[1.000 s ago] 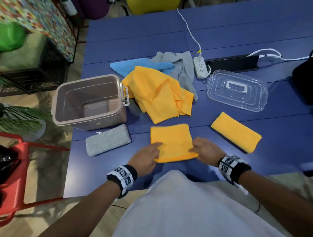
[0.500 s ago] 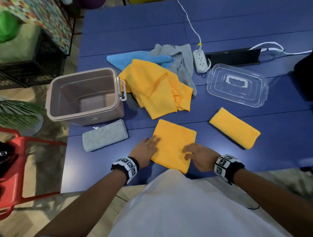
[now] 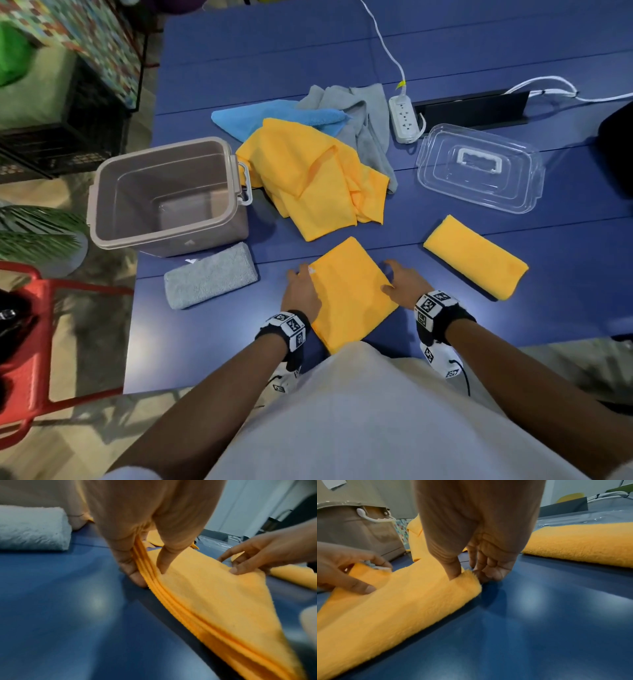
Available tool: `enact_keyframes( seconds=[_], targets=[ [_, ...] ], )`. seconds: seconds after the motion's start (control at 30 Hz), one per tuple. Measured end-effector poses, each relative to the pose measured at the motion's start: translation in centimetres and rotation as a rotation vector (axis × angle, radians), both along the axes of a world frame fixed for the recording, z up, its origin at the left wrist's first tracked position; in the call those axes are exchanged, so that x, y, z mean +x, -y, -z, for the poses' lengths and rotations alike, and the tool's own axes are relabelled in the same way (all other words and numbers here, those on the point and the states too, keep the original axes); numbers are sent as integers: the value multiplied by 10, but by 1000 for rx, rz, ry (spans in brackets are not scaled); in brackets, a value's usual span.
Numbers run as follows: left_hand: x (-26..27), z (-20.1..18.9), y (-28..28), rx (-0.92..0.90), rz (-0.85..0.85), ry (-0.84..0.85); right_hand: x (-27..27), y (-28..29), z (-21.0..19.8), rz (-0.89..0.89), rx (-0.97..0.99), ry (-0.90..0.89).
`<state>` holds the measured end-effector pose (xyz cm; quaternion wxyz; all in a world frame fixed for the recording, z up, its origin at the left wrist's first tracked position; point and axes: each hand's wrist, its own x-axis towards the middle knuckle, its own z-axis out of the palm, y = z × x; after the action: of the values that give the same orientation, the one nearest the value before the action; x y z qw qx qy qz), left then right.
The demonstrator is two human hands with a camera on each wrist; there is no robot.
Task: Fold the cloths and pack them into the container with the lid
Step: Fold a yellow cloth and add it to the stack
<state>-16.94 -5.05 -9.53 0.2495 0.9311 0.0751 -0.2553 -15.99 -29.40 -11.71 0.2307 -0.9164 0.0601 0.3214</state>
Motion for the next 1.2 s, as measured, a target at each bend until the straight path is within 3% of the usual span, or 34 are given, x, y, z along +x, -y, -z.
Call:
enact_keyframes(
  seconds=[0.1, 0.2, 0.33, 0.43, 0.5, 0.67, 0.87, 0.97, 1.03, 1.2],
  targets=[
    [21, -5, 4, -29, 131, 142, -12, 8, -6, 81, 102, 3],
    [46, -14, 0, -21, 248, 287, -24, 14, -10, 68, 183, 151],
    [44, -16, -7, 242, 635, 585, -43, 22, -9, -366, 69, 490],
    [16, -2, -17, 288, 1020, 303, -50, 30, -3, -637, 15, 504],
    [1, 11, -29, 324, 1099, 158, -53, 30, -2, -678, -15, 406],
    [-16, 25, -51, 265, 1035, 141, -55, 15, 1, -633, -88, 466],
    [-27, 21, -70, 139, 1011, 132, -67, 17, 0, -677, 89, 612],
    [-36, 27, -74, 32, 963, 195, -77, 18, -10, -405, 180, 426],
    [-40, 30, -74, -79, 798, 195, -76, 16, -15, -243, 242, 316],
    [-26, 17, -57, -310, 298, 71, -52, 5, -15, 60, 300, 231]
  ],
)
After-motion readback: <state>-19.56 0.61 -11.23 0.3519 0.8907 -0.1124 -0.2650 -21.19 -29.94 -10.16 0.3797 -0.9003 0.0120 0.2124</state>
